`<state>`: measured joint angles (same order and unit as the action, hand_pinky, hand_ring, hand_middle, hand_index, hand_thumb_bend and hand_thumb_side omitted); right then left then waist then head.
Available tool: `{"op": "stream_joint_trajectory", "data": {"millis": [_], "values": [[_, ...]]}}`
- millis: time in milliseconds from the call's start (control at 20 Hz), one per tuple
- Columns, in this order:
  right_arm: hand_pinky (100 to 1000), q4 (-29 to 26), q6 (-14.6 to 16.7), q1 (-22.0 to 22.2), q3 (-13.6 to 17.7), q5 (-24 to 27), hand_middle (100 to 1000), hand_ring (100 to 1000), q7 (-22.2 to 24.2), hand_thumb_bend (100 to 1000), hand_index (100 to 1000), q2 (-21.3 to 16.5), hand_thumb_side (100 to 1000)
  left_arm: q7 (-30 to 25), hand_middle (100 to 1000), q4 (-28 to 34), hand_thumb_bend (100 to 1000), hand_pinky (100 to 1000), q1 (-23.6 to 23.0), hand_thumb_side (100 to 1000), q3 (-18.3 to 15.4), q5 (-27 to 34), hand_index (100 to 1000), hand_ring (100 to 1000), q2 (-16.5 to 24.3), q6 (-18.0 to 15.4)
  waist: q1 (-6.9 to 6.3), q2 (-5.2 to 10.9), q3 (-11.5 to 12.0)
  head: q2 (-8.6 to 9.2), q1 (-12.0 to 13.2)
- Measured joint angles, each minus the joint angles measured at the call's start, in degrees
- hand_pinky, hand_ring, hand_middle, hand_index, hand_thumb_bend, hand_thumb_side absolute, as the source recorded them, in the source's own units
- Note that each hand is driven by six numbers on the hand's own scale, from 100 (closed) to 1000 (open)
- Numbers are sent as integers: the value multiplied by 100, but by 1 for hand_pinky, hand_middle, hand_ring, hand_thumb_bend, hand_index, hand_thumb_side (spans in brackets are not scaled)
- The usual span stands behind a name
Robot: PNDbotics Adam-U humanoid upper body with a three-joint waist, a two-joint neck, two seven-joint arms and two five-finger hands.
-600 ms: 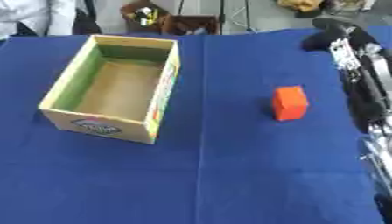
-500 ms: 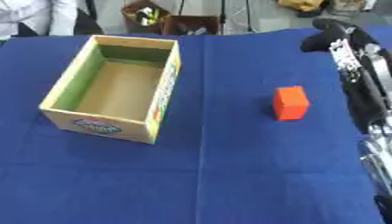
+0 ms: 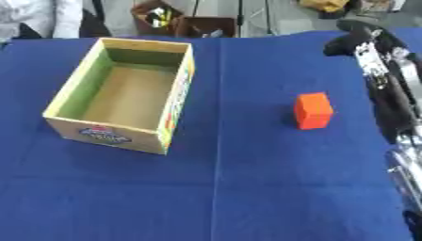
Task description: Pick up objects on the table and place them in the box.
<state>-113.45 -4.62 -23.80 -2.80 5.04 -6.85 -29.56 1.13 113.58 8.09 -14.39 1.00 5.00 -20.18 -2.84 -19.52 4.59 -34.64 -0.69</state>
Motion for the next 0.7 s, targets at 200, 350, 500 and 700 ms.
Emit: {"op": "stream_joint_trajectory", "data": {"millis": [200,350,500,700], "values": [[980,0,-124,-295,-2,-290,710,791,204,100,881,-327,887,-3,549,0,339,428,-5,802,0,0,826,589,2,3,11,13,1,-1,-37],[980,15,-264,-502,-10,-530,710,791,407,100,881,-571,887,-4,549,0,339,428,-12,802,1,0,826,589,2,4,8,15,1,-2,-43],[943,79,-351,-625,-69,-793,746,813,606,244,905,-702,935,-11,548,0,341,429,-35,802,2,0,826,590,2,9,14,38,2,-5,-49],[936,373,-438,-1089,-416,-1127,758,824,906,271,913,-1091,958,-29,548,0,341,429,-57,802,2,0,826,590,5,26,29,65,13,-9,-88]]}}
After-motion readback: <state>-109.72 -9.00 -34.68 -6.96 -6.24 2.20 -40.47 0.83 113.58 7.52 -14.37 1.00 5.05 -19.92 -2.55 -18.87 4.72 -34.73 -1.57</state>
